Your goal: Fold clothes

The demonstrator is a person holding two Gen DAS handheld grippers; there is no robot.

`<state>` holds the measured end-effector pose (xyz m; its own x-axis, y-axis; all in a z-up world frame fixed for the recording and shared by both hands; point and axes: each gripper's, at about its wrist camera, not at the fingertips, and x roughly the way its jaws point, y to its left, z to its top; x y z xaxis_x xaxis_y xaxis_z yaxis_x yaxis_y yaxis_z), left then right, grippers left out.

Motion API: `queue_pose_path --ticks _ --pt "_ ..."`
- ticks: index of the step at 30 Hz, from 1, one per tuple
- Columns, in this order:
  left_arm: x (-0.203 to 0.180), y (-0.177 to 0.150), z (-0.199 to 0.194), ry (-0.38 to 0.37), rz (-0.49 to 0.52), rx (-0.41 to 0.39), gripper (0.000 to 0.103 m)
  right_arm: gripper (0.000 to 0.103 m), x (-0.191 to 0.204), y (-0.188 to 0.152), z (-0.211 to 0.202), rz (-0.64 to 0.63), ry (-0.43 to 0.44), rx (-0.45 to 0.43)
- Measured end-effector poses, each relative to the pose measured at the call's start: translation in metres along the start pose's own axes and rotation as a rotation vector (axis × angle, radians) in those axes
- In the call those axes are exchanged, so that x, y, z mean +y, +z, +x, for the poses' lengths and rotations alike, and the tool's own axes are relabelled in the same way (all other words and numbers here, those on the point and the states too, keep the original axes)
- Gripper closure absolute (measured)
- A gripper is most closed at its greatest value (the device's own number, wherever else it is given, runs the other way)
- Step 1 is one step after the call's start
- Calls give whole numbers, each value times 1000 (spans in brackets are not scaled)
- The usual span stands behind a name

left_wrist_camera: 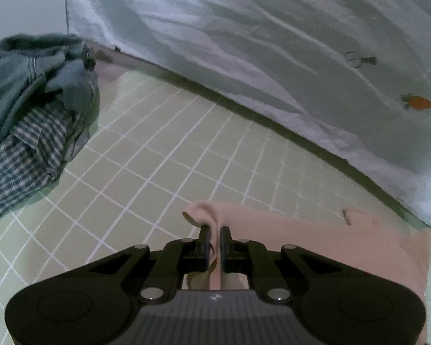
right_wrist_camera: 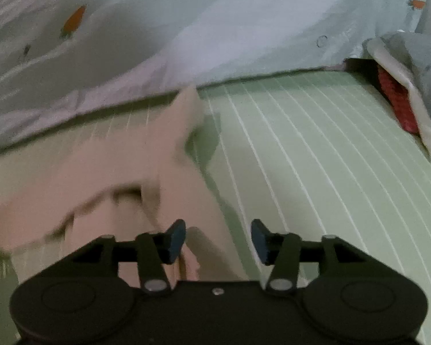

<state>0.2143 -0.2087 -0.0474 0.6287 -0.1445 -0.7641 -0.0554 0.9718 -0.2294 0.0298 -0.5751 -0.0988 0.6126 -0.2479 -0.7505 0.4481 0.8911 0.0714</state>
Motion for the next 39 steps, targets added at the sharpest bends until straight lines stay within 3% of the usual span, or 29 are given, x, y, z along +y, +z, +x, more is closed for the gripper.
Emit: queue_pose_path --ticks 3,5,10,19,23,31,39 --pt "-2 -7 -15 -15 22 -15 95 50 9 -28 -19 -80 -30 -11" --pt "-3 -13 -26 -26 41 -23 95 59 10 -45 -30 -98 -30 -8" --pt "-5 -29 -45 -56 72 -26 95 66 8 -77 -46 -114 -41 -19" --pt "-11 -47 -61 -90 151 -8 95 73 9 -98 -38 -82 -25 9" --pt "-10 -49 -64 -98 157 -14 95 101 1 -96 -39 -25 -14 18" --pt "-7 -49 -63 -97 153 -15 95 102 4 -92 -81 25 87 -31" --pt "-5 -46 -62 -92 150 -14 95 99 -1 -101 -55 87 115 98"
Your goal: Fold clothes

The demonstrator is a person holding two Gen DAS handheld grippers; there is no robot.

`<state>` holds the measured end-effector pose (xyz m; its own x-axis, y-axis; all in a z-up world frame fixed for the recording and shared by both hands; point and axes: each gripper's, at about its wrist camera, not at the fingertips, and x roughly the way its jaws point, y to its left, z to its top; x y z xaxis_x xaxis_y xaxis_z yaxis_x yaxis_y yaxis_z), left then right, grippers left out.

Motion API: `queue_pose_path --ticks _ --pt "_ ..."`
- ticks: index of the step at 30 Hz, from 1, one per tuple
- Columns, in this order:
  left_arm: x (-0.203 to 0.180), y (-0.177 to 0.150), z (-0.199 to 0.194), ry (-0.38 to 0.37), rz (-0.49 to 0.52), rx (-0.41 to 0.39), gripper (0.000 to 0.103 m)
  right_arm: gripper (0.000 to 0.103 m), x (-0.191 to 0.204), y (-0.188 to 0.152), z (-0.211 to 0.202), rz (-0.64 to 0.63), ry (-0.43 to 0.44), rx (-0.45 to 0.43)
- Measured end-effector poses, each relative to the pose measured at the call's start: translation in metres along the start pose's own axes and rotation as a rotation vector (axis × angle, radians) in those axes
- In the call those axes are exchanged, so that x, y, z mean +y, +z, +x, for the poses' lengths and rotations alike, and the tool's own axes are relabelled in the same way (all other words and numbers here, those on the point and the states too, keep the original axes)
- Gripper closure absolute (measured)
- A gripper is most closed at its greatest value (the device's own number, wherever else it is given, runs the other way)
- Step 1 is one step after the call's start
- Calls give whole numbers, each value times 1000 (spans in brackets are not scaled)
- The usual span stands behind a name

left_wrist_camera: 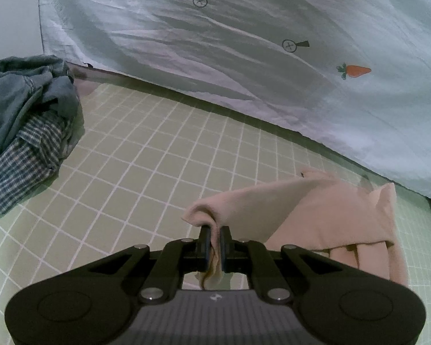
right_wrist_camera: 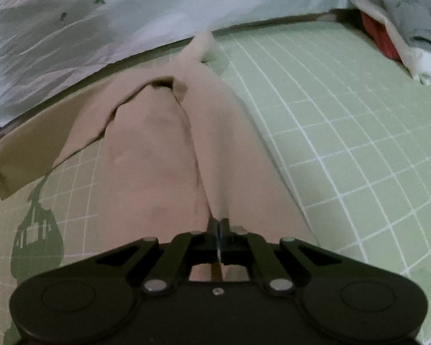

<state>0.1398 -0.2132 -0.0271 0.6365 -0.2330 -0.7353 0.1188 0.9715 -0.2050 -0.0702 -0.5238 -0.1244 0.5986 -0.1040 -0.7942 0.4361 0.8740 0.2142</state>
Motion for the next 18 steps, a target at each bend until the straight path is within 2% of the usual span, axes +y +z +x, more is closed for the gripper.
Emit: queue_pose_path --ticks 4,6,8,13,18 --pt "-5 2 0 -9 -5 2 95 69 -7 6 -5 51 4 -11" --pt "-15 2 -1 -25 9 0 95 60 -11 9 -12 74 5 -33" --pt "-27 0 -3 -51 33 -2 95 46 -15 14 -17 80 2 -52" --pt "-75 -14 -7 -152 97 33 95 44 -30 25 -19 99 5 -77" --pt "-133 -43 -9 -304 227 116 95 44 -47 27 -14 105 -3 -64"
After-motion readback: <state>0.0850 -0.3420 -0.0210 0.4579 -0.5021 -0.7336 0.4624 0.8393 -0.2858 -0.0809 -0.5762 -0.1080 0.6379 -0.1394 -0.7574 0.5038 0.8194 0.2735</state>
